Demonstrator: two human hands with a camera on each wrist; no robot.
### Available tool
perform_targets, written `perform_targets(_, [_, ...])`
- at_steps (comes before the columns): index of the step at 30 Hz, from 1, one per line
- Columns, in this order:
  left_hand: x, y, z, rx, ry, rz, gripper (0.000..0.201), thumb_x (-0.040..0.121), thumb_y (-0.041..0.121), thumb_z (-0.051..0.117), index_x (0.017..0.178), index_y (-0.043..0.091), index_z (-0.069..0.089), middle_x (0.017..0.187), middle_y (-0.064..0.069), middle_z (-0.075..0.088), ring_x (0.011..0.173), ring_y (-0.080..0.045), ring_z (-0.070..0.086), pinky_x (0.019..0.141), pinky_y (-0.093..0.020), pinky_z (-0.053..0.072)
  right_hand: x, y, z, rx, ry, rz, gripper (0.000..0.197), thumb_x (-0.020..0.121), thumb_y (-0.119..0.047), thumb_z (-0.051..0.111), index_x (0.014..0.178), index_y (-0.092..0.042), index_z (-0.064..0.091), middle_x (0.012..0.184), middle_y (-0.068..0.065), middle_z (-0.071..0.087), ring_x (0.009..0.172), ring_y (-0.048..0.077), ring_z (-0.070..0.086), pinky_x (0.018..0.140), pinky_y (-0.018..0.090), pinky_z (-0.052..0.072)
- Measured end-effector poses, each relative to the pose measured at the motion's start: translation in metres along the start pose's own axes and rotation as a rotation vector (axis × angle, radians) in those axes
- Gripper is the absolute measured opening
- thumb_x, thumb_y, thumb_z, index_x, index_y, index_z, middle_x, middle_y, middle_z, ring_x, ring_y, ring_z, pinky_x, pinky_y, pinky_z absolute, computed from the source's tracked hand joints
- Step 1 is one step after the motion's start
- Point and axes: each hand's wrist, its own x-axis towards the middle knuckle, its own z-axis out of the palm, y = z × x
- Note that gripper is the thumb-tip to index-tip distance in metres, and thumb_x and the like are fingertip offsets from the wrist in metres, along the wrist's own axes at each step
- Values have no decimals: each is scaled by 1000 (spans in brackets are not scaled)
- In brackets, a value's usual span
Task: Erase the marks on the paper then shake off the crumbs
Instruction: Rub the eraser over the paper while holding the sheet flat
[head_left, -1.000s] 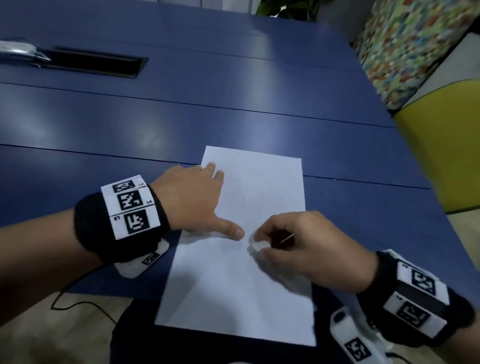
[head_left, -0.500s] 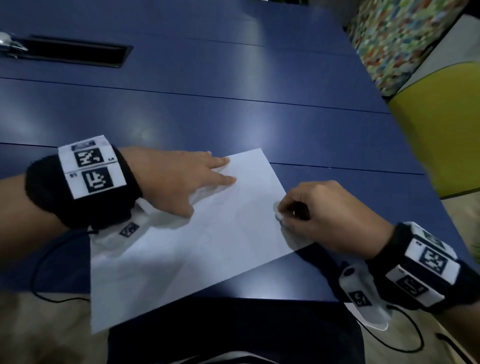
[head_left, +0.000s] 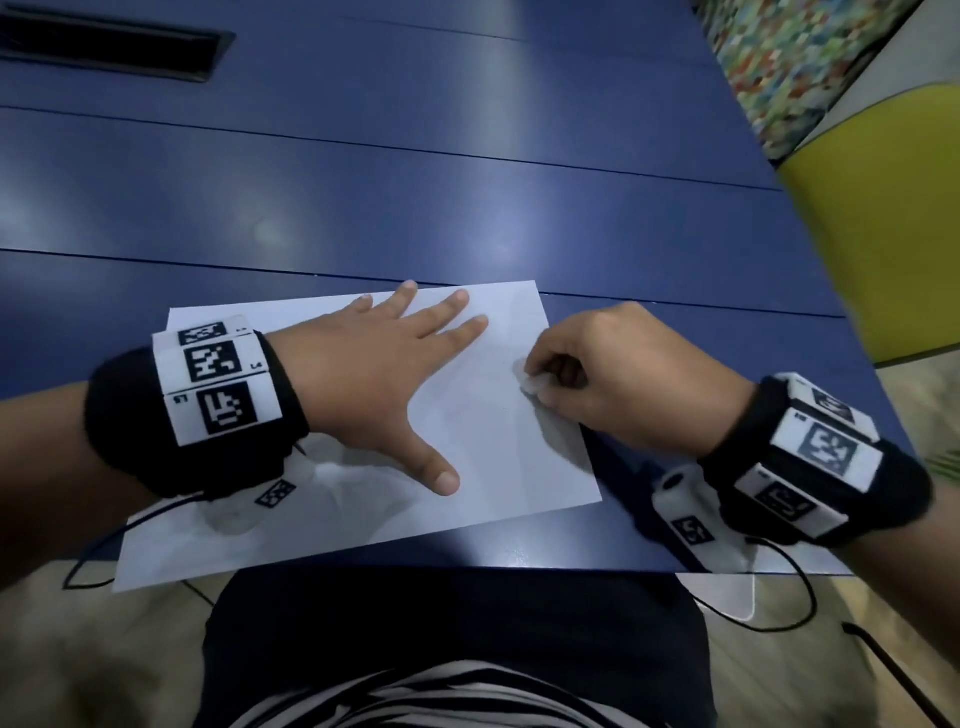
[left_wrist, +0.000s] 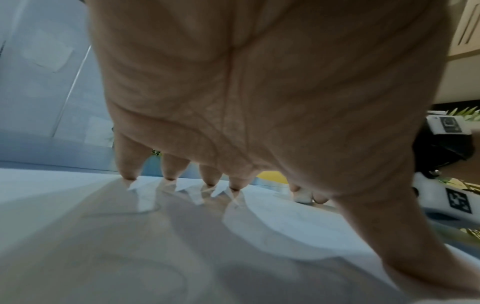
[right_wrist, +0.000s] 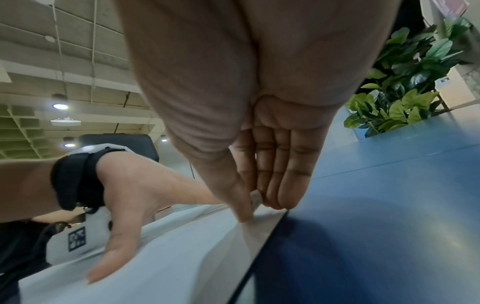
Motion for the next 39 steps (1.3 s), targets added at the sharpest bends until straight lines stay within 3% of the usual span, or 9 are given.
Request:
perform_targets(5, [4,-2,2,-14,-12,-1,158,42,111,51,157,42,-31,165,17,-37,158,-29,-24,129,-58,5,-10,-16,9,-35,-106,-79,19,94,-38,61,92,-26,75,85,-7,73,77,16,66,75,39,57])
perform_targets(7, [5,-3,2,-10,-8,1,159,41,111,51,158,41,-30,166,16,-37,158,-30,-24,129,-58,5,-9,-19,6,-39,-149,-89,16,94,-36,65,92,-26,77,85,-8,74,76,14,66,75,37,56])
perform_targets(12, [6,-4,3,-1,0,10,161,40,112,50,158,37,-31,165,18,-37,158,-32,-23,130,-55,3,30,7,-17,-77,5,41,11,89,-22,71,94,-23,81,79,-13,74,76,11,68,76,34,58])
perform_targets(18, [5,-5,4,-9,9,6,161,39,112,49,158,39,-30,166,18,-36,158,-32,-23,130,-56,6,20,-9,-9,-108,-137,-87,12,90,-27,67,91,-26,80,79,-12,75,68,8,64,68,28,55])
perform_targets(24, [4,-4,2,-4,3,5,160,41,111,51,158,39,-30,165,18,-37,158,-32,-24,130,-54,4,48,6,-20,-126,-10,-1,12,88,-19,69,94,-20,80,77,-11,71,74,12,64,72,32,56])
perform_targets(30, [4,-4,3,5,-2,8,159,41,112,48,158,39,-32,165,17,-38,158,-31,-25,130,-54,3,11,-22,-4,-131,-237,-218,18,92,-38,63,91,-26,76,81,-9,72,72,11,64,72,29,54])
perform_targets(35, [5,-3,2,14,-15,4,159,40,112,47,157,39,-32,165,18,-38,158,-31,-25,130,-53,3,19,-6,-9,-152,-75,-98,12,89,-25,63,89,-26,76,78,-10,73,70,13,63,71,38,58])
perform_targets(39, [4,-3,1,17,-20,-2,159,42,112,49,158,38,-32,165,17,-38,158,-31,-24,130,-53,2,2,-27,-2,-135,-251,-213,16,89,-36,58,86,-25,71,78,-7,69,69,14,62,69,39,56])
